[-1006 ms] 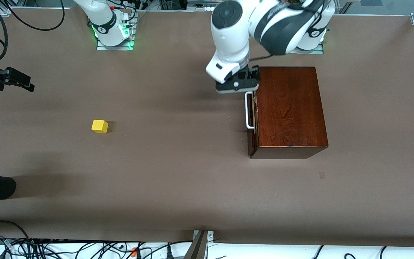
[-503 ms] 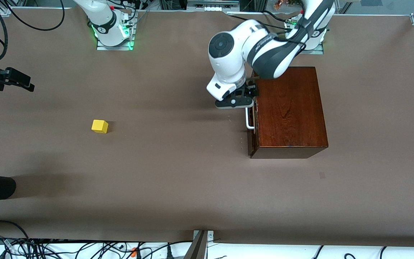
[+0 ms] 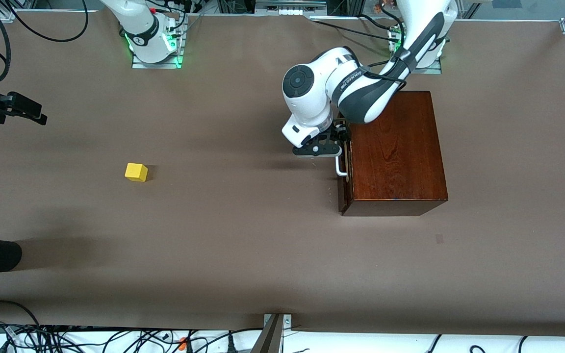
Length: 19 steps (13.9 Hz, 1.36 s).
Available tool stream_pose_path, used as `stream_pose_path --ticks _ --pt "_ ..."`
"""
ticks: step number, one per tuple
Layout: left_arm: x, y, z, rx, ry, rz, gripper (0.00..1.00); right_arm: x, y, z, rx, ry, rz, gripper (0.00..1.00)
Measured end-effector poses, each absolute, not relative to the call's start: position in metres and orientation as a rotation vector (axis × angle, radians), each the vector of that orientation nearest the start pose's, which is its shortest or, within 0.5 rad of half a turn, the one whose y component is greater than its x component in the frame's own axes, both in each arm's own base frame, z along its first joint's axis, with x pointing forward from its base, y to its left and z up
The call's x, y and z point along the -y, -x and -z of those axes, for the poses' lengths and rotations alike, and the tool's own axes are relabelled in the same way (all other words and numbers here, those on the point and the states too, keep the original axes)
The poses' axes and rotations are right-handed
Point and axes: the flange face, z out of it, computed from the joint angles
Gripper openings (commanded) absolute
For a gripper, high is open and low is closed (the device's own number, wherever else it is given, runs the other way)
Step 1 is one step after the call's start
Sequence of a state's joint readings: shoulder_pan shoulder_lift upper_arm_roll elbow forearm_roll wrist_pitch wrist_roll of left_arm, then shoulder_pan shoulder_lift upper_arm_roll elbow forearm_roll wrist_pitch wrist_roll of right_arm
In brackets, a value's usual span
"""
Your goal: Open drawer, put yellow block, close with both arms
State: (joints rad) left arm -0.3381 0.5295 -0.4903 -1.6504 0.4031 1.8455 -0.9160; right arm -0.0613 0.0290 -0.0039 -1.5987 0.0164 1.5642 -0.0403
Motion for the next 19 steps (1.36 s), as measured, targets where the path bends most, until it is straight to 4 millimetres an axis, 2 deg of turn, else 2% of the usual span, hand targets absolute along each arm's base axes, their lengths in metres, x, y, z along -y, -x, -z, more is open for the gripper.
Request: stream_pose_path --ticks 4,8,13,19 --pt "0.428 -0.484 -0.298 -0.096 2.834 -0.1 1.0 0.035 -0.56 -0.595 -0.04 3.12 -0.098 1.0" --pt "0.432 -0.485 -0.293 -0.104 2.85 -0.092 1.0 0.035 -0.56 -0.595 -0.04 3.12 -0.098 1.0" --pt "0.433 -0.486 -0.278 -0.108 2.854 -0.115 1.0 0.035 -0.56 -0.595 -0.04 3.12 -0.098 1.0" --pt "0.436 -0.489 -0.279 -0.077 2.87 -0.098 1.0 0.035 -0.56 -0.595 -0.04 3.12 -0.098 1.0"
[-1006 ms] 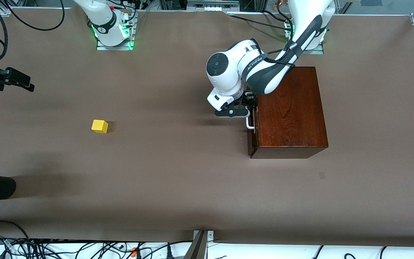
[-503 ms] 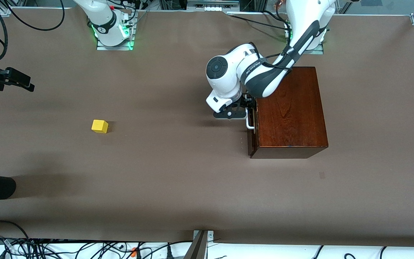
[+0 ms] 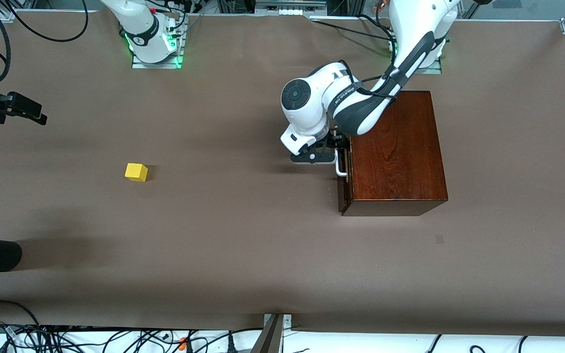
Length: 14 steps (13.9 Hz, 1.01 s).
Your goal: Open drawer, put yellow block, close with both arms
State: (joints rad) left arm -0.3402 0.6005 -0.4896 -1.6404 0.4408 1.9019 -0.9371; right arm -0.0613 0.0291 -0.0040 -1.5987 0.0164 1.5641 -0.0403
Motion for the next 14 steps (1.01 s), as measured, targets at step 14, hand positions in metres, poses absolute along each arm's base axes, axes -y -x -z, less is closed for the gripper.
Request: stream_pose_path --ticks 14 --pt "0.501 -0.486 -0.286 -0.002 2.957 -0.037 1.0 0.035 -0.56 -0.595 -0.04 3.12 -0.098 1.0"
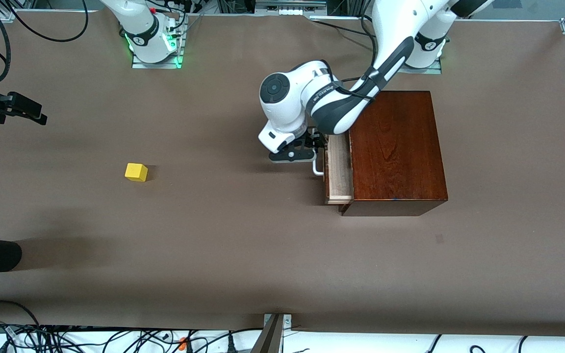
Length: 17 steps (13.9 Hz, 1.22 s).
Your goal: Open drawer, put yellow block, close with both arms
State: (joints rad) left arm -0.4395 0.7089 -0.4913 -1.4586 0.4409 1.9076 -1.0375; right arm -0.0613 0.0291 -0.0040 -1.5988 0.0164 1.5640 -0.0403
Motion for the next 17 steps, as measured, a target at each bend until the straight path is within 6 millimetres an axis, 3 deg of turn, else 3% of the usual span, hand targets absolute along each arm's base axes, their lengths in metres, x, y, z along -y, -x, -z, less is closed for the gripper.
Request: stream_pose_path --ticks 4,10,17 --pt "0.512 -0.486 -0.284 0.006 2.967 -0.035 1.0 0.035 -0.56 -0.595 -0.041 3.12 -0.098 1.0" --pt "0.546 -0.477 -0.291 0.016 3.018 -0.002 1.0 0.035 -0.56 -0.595 -0.041 3.12 -0.098 1.0" --pt "0.56 -0.474 -0.292 0.015 3.065 0.031 1.0 0.035 -0.56 -0.595 -0.041 3.12 -0.098 1.0"
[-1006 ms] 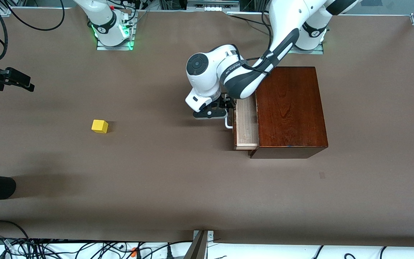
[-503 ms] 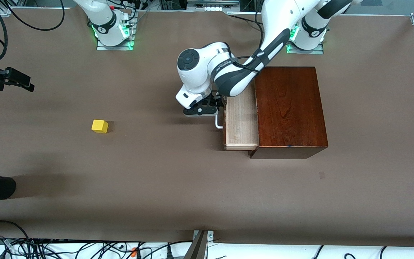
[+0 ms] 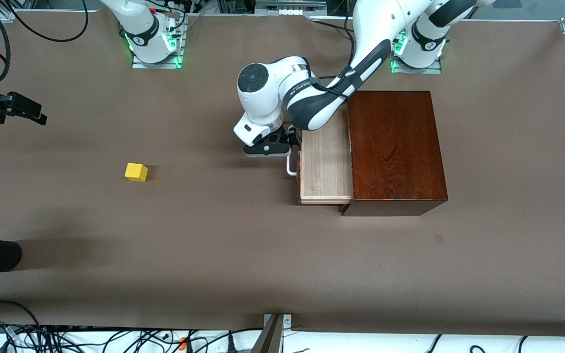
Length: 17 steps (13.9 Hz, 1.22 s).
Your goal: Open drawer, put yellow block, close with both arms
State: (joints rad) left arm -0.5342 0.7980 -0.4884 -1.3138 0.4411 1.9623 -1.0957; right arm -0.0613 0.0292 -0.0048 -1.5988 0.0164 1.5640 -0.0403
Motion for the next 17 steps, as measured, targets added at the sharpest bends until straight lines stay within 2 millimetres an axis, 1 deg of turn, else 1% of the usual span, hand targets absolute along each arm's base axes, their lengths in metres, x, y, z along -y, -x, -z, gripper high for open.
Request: stream_pose_path --ticks 4,7,9,10,11,12,13,14,15,17 --pt "0.57 -0.469 -0.292 0.005 3.094 0.049 1.0 0.035 -0.56 -0.595 -0.041 3.12 -0.098 1.0" --pt "0.576 -0.469 -0.297 0.005 3.123 0.074 1.0 0.035 -0.56 -0.595 -0.041 3.12 -0.098 1.0" --pt "0.579 -0.474 -0.308 0.016 3.146 0.099 1.0 0.035 -0.56 -0.594 -0.042 3.12 -0.098 1.0" --pt "0.579 -0.479 -0.32 0.03 3.163 0.119 1.0 0.036 -0.56 -0.594 -0.042 3.12 -0.098 1.0" --pt "0.577 -0.485 -0.337 0.055 3.182 0.132 1.0 0.036 -0.56 -0.595 -0.042 3.12 -0.098 1.0" --pt "0.57 -0.491 -0.359 0.093 3.194 0.127 1.0 0.036 -0.56 -0.594 -0.042 3.12 -0.098 1.0" --pt "0.559 -0.496 -0.385 0.129 3.197 0.106 1.0 0.036 -0.56 -0.594 -0.043 3.12 -0.099 1.0" --pt "0.542 -0.503 -0.415 0.154 3.2 0.075 1.0 0.036 -0.56 -0.594 -0.043 3.12 -0.099 1.0" --pt "0.519 -0.512 -0.446 0.171 3.209 0.042 1.0 0.036 -0.56 -0.594 -0.043 3.12 -0.099 1.0" --pt "0.459 -0.532 -0.504 0.215 3.227 0.004 1.0 0.037 -0.56 -0.594 -0.045 3.12 -0.099 1.0"
